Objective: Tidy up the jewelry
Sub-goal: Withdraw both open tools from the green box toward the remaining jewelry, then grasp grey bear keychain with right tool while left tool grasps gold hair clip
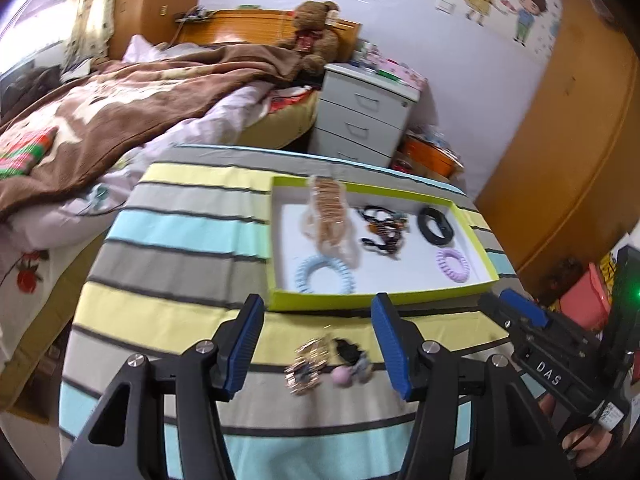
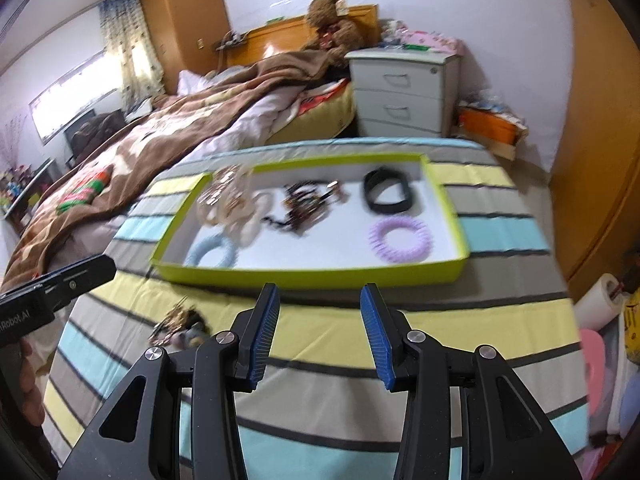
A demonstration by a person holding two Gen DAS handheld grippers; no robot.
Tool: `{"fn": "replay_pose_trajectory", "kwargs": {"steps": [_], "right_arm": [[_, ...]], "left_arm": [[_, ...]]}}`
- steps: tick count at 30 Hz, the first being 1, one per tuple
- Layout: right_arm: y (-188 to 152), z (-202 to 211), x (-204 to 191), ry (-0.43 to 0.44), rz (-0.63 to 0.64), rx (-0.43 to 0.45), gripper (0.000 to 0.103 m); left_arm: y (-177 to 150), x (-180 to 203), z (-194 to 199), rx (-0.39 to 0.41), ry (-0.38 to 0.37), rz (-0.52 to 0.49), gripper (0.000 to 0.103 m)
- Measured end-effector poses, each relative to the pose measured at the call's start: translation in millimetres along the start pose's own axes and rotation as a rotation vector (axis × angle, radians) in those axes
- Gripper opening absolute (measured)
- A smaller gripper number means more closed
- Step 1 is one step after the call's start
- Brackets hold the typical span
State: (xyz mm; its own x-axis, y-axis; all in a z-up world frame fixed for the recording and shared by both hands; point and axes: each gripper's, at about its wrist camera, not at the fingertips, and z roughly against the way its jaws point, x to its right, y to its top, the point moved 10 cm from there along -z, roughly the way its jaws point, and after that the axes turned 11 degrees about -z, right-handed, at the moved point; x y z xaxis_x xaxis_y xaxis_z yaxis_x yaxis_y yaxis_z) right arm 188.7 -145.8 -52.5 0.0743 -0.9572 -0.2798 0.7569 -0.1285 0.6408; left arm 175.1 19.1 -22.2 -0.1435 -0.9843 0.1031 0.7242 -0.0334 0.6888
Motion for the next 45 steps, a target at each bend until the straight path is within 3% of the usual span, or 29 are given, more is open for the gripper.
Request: {"fn": "replay_pose_trajectory", "kwargs": {"steps": [8,17,36,45], "right_arm": [[-30,-19,-46,0.068,0.089,-0.069,0.043],[-47,-38,-72,0.084,0.134,-0.122,0.043],[-61,-55,-93,0.104,0.161,-0.186,0.046],[-63,-53,-91,0.105,0.168,-0.159,0.045]], "left_arm": [[-26,-29,4,-0.018,0.027,0.05,0.058],[-49,-50,3,-0.035,0.028,0.08,0.058],[-64,-59,-1,-0.058,0.002,0.094,0.058],[-65,-58,-3,-0.066,0.005,0.092,0.058]]}}
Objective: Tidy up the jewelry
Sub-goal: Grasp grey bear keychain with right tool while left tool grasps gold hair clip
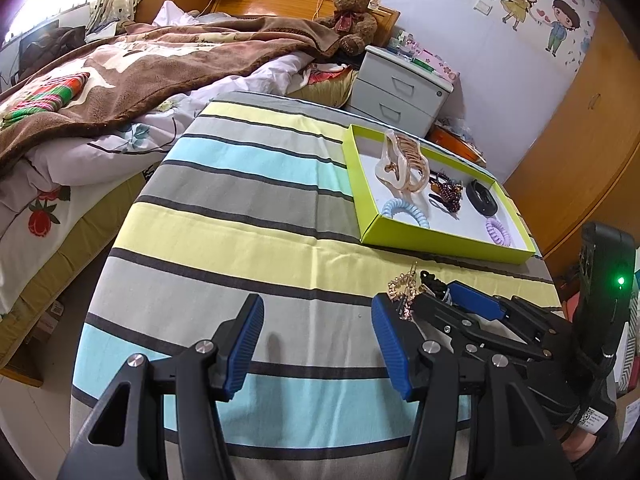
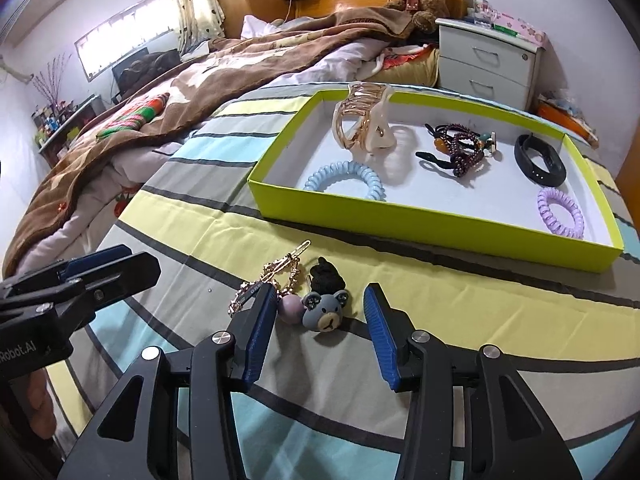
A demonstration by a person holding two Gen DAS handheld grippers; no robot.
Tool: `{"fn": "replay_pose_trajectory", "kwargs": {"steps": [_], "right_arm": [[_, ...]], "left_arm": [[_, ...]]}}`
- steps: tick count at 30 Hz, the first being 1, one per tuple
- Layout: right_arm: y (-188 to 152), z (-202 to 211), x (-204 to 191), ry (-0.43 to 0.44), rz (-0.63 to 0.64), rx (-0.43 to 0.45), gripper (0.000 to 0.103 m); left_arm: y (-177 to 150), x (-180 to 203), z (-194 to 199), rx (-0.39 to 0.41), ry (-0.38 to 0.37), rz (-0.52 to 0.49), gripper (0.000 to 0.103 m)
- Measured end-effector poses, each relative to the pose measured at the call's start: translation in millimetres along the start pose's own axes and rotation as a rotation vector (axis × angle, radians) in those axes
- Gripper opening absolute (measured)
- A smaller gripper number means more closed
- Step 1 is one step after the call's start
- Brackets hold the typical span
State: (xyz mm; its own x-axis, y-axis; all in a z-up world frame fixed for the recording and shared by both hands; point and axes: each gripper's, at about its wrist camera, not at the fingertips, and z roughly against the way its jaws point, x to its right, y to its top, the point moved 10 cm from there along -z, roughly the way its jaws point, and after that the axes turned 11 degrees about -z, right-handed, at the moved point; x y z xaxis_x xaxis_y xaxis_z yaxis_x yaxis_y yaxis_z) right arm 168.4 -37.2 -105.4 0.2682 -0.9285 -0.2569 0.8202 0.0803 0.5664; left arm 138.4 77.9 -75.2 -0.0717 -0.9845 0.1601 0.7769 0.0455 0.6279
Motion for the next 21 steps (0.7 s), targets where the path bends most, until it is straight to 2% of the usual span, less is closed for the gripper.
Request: {"fn": "replay_pose_trajectory", "kwargs": {"steps": [2,3,13,21], "right_arm": [[-1,1,1,-0.029,0.013,0.012,0.035],[-1,1,3,-0.036,0.013,0.015,0.034],[-2,11,15,-0.032,-0.015,0.042,0.03],[0,25,28,-0.034,-0.036,0.084,0.03]], "left_arm": [[-1,1,0,-0.003,0.003,0.0,0.058],[-1,1,0,-0.004,0.003,0.0,0.058],[-3,6,-3,-0.023,0.012,-0.013,0.058],[-5,23,-13,-0.05,-0.018,-0.045,0.058]]}}
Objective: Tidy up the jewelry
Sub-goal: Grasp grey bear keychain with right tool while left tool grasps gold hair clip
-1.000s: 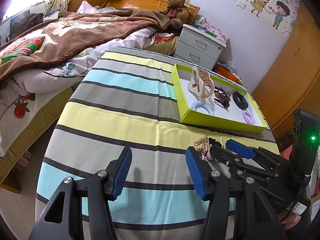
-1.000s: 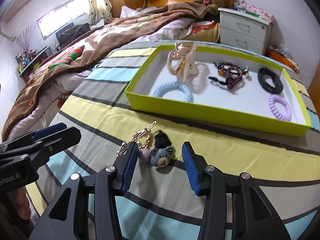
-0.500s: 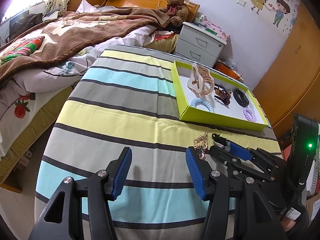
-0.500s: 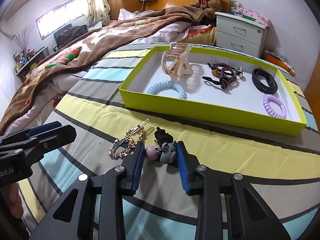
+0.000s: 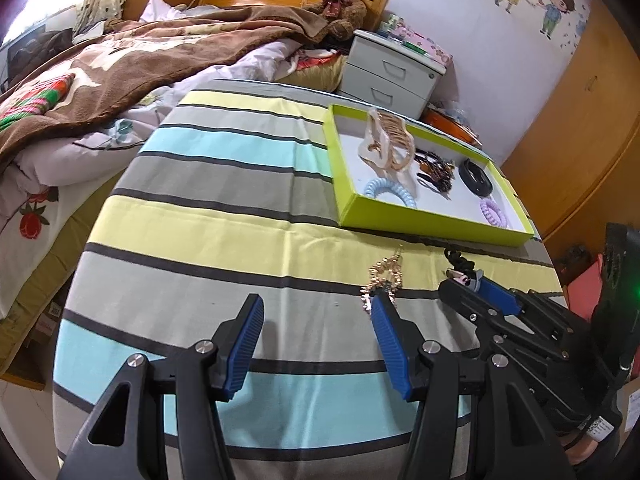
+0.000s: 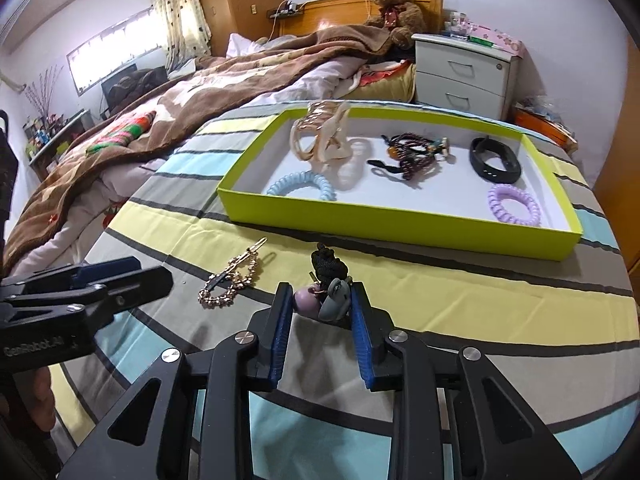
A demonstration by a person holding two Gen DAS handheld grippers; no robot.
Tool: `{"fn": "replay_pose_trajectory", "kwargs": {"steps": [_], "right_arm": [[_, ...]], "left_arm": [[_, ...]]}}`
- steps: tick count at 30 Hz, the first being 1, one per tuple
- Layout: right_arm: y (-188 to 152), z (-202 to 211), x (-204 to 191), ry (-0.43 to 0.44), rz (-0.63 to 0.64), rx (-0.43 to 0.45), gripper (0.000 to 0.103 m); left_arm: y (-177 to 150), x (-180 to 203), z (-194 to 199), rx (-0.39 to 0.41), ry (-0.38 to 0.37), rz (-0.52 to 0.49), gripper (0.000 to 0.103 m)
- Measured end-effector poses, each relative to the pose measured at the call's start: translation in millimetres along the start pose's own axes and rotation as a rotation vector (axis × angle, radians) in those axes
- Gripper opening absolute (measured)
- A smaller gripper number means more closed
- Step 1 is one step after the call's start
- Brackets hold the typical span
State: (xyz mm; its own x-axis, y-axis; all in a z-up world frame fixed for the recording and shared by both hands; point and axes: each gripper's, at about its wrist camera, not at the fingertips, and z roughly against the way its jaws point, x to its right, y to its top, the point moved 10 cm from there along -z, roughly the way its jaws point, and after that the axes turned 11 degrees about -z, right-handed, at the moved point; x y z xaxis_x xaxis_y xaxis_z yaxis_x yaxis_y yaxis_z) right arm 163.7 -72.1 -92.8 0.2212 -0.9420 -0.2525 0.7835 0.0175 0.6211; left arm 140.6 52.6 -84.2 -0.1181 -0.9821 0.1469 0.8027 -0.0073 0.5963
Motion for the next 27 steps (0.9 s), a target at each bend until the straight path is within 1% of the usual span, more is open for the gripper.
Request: {"fn": "replay_pose_trajectory", "kwargs": {"steps": [11,14,17,23,24,27], "right_arm": [[6,21,31,-0.021,-0.068,0.05,0.03],[7,27,37,-0.02,-0.085,0.061,0.03],[8,30,40,-0.02,-0.086,0.068,0.03],[9,33,42,-0.013,-0.094,0.075,0.03],[9,33,42,-0.012,-0.096,0.076,0.03],[9,34,44,-0.011,-0.102,0.08,0.03]], "left_arm": [[3,33,-23,-0.046,-0.015,-0.101,0.058],[8,39,-27,-0.039,0.0,-0.135,0.058],[11,41,-30,-0.031,0.007,-0.138,0.058],[14,46,-35,-0.028,0.051,-0.198,0.058],[14,46,-35,-0.029,0.057,-0.204,0.057],[16,44,-36,-0.029,0.088,-0.221,0.047]]}}
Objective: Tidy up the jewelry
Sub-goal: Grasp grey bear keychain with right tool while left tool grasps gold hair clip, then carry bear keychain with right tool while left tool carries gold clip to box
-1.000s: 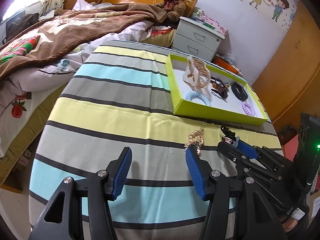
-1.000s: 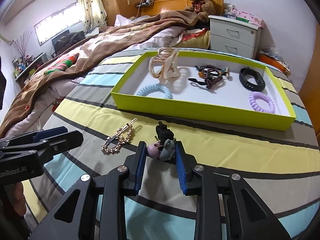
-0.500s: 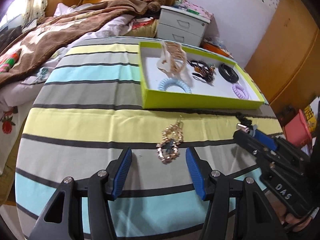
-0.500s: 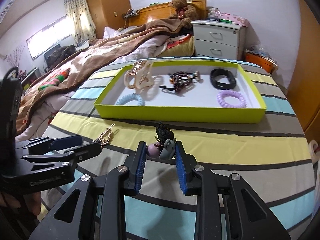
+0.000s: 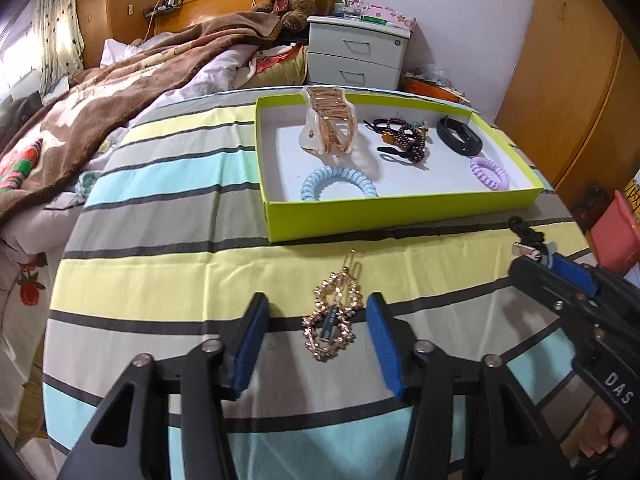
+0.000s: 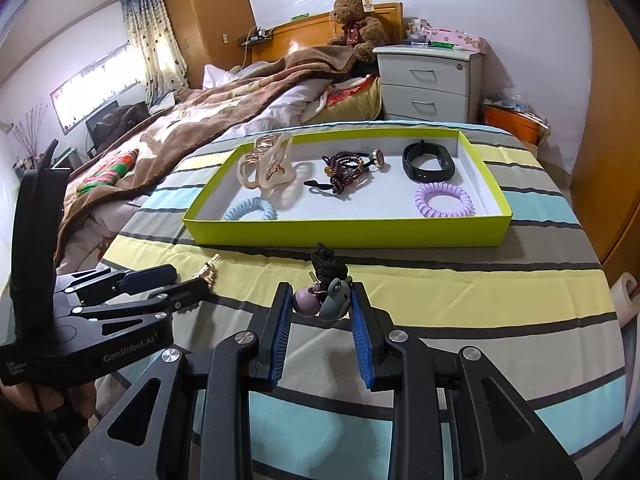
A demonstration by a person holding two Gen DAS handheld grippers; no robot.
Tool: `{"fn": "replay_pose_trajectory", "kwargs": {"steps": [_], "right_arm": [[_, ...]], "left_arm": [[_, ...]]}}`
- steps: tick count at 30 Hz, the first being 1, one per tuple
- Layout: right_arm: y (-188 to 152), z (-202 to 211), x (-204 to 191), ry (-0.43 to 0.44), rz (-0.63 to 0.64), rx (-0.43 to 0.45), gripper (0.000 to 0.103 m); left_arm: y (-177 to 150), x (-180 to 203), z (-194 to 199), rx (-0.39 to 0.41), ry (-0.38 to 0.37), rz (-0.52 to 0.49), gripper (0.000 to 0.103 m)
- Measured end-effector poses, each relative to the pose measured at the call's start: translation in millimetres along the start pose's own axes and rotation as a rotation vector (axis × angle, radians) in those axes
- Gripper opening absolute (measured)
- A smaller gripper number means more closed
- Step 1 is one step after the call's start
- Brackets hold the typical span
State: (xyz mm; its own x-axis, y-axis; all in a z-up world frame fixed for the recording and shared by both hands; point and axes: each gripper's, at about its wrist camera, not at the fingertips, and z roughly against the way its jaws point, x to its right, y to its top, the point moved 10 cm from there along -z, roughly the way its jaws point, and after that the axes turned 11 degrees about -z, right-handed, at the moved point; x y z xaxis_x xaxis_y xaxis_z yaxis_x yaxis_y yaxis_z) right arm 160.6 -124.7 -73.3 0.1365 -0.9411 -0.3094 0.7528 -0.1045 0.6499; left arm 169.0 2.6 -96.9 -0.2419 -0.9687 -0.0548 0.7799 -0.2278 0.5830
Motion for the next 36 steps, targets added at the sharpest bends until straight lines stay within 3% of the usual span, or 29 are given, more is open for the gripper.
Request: {"fn": "replay_pose_trajectory", "kwargs": {"steps": [7,24,25,26,36], "right_arm": [[0,0,1,0.0,-0.002,0.002,0.03],[7,4,5,-0.003,-0.005,0.014,0.03],[7,6,4,-0.004,-0.004,0.016,0.03],[8,6,4,-0.004,-0.004,0.019,0.03],[8,10,4,-0.007,-0.009,0.025,0.03]], "left_arm": [[1,-1,-1,-0.004,0.001,-0.011,0.023],[6,3,11,0.027,-0.023,0.0,0.019],[7,3,12,0.029,-0.025,-0.002,0.017],[7,3,14,0.032,-0.023,-0.002,0.005],[5,-6,13,0.028,-0.023,0.023,0.005]]}}
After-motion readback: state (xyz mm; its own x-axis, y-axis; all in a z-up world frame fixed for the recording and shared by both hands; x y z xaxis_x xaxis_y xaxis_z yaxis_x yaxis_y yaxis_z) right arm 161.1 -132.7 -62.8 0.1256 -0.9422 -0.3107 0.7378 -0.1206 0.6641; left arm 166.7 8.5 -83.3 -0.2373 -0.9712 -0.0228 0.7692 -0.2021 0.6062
